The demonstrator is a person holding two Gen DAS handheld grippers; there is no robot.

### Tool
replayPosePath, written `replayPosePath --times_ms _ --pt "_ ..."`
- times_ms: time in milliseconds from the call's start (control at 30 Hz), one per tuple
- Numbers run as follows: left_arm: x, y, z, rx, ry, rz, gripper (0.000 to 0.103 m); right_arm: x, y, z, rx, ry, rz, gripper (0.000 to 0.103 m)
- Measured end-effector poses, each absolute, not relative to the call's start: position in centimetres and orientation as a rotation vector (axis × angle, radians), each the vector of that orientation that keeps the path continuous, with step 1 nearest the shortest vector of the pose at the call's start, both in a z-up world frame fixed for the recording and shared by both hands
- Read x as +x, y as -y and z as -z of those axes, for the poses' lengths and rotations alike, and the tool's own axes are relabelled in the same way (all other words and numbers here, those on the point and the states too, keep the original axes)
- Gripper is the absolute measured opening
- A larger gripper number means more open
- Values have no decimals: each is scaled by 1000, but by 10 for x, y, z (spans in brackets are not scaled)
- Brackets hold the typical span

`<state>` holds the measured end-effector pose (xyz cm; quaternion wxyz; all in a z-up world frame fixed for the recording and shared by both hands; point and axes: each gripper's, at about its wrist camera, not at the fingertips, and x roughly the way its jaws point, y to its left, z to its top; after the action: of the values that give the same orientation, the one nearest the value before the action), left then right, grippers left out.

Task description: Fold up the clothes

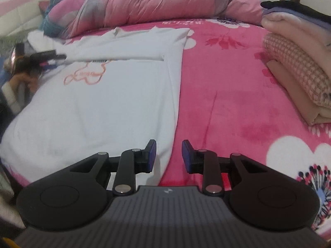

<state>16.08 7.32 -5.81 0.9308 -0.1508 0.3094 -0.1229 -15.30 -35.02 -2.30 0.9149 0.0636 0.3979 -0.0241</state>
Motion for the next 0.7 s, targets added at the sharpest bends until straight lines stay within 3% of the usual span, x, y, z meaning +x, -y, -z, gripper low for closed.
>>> replayPosePath --times_ms 267,467,567,700 --pt "95 -79 21 -267 -646 322 74 -200 362 59 381 -809 -26 27" --pt "38 -68 23 -208 -678 362 75 -222 365 69 457 -753 -73 26" --pt "14 -65 29 -198 -697 360 75 -226 366 70 461 -724 -78 3" --pt "-17 -62 36 -185 -721 359 75 -236 361 54 429 -670 -59 1"
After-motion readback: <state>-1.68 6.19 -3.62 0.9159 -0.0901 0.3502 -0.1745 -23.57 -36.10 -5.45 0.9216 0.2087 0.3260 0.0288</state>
